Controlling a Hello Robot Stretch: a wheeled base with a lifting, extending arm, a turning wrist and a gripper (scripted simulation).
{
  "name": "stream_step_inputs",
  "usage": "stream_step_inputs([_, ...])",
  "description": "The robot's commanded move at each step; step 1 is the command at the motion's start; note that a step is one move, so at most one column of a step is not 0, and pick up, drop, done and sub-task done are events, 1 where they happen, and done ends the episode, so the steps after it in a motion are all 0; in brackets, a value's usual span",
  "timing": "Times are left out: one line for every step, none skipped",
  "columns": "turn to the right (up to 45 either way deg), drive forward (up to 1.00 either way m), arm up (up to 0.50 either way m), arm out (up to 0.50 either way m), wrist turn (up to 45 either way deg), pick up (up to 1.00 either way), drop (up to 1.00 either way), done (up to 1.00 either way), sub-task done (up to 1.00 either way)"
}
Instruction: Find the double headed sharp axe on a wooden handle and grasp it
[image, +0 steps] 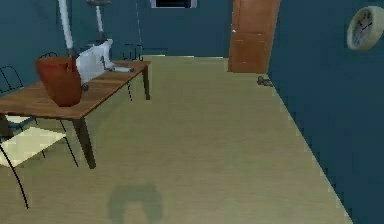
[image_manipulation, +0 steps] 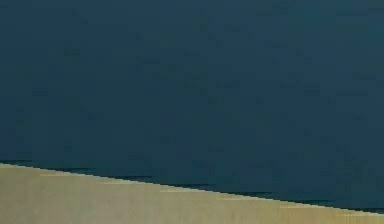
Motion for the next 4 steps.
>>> stream_step_inputs([0.0,1.0,0.0,0.0,0.0,0.0,0.0,0.0,0.0])
stream_step_inputs([0.0,1.0,0.0,0.0,0.0,0.0,0.0,0.0,0.0])
stream_step_inputs([3.0,0.0,0.0,0.0,0.0,0.0,0.0,0.0,0.0])
stream_step_inputs([0.0,1.0,0.0,0.0,0.0,0.0,0.0,0.0,0.0])
